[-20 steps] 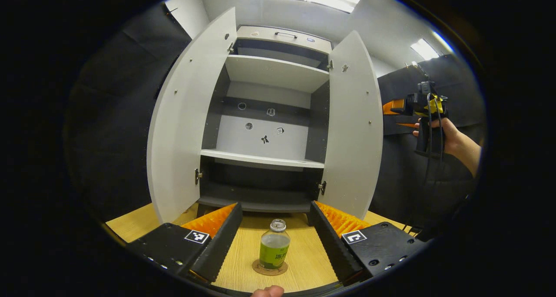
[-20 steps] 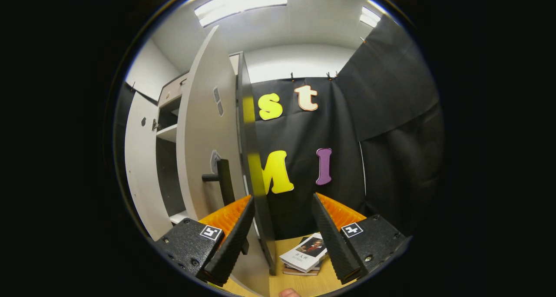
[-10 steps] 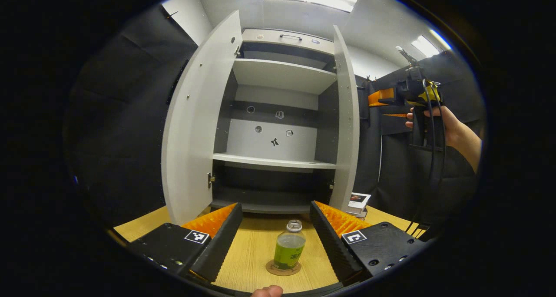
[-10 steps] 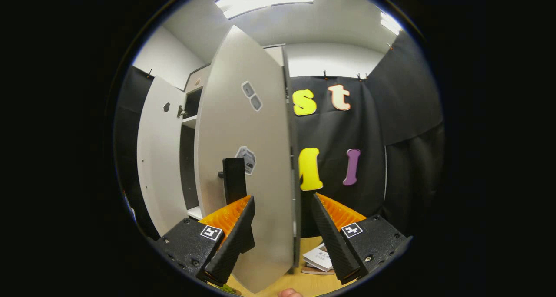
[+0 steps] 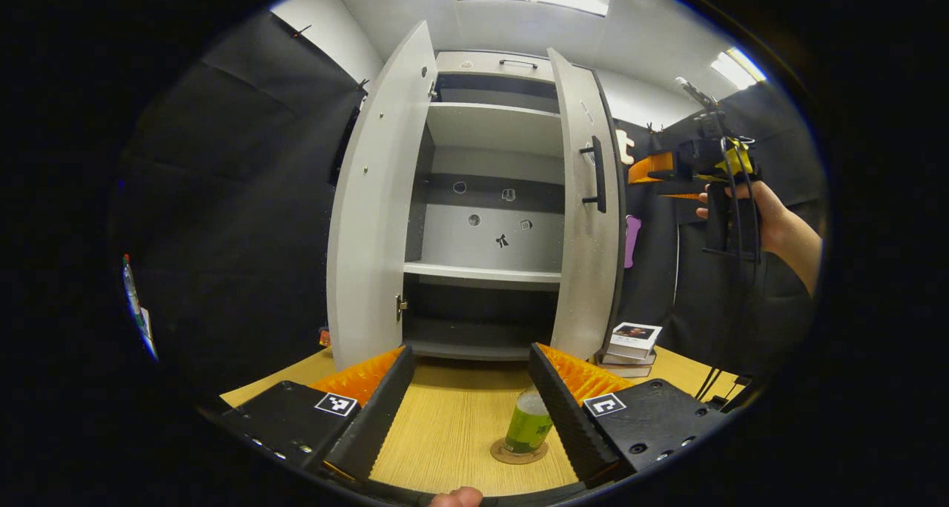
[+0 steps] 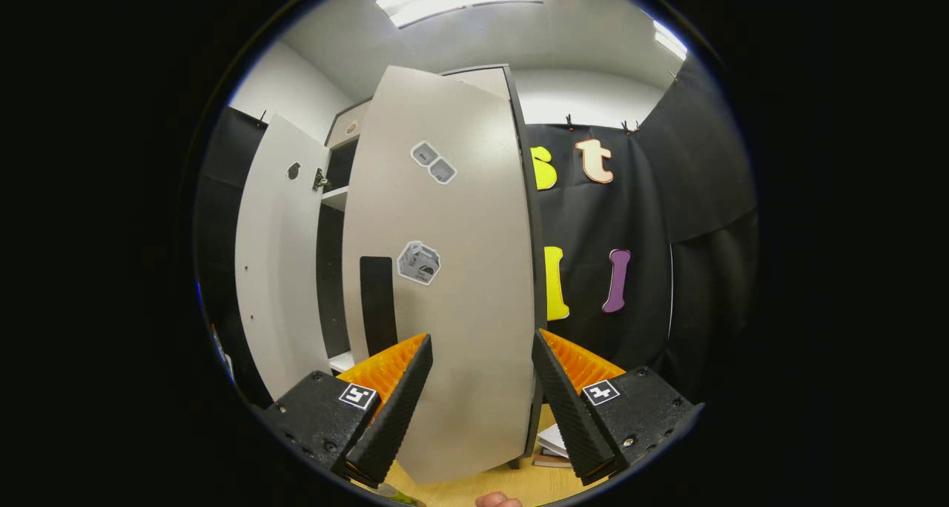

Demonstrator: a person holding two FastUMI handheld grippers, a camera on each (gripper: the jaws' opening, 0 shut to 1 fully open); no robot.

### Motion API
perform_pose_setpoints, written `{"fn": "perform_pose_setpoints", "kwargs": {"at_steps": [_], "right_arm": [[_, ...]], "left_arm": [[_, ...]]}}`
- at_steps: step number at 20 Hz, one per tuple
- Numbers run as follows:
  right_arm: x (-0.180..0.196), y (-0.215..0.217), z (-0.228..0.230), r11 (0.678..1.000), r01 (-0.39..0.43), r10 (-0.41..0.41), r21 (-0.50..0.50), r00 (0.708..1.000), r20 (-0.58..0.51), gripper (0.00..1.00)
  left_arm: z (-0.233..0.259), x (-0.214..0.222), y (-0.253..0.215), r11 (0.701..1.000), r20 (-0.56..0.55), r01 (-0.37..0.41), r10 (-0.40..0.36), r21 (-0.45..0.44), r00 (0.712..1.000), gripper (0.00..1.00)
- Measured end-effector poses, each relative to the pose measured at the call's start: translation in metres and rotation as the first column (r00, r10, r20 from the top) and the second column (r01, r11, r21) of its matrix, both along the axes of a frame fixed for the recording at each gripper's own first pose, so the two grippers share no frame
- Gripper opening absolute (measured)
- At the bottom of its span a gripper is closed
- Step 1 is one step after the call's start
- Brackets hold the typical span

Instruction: Grasp the bottle in the cabinet with the left hand and place it on the coaster, then close the right door with the right hand and the left door with the left hand.

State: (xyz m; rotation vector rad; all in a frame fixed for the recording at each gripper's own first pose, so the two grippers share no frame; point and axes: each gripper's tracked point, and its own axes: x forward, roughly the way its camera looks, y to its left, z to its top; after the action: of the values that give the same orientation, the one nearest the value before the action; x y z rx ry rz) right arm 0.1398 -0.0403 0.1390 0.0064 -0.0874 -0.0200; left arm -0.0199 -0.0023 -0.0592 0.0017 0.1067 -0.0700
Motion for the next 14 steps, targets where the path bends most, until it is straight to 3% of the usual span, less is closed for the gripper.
{"fn": "perform_pose_setpoints", "kwargs": {"at_steps": [7, 14], "right_arm": [[-0.055, -0.016, -0.014, 0.995, 0.033, -0.031, -0.092, 0.999, 0.023, 0.83], [-0.108, -0.018, -0.088, 0.991, 0.096, -0.095, -0.096, 0.995, 0.019, 0.83]], "left_arm": [[0.015, 0.007, -0.007, 0.999, 0.003, 0.037, -0.037, -0.011, 0.999, 0.95], [0.036, 0.022, -0.002, 0.999, 0.05, 0.05, -0.049, -0.004, 0.998, 0.95]]}}
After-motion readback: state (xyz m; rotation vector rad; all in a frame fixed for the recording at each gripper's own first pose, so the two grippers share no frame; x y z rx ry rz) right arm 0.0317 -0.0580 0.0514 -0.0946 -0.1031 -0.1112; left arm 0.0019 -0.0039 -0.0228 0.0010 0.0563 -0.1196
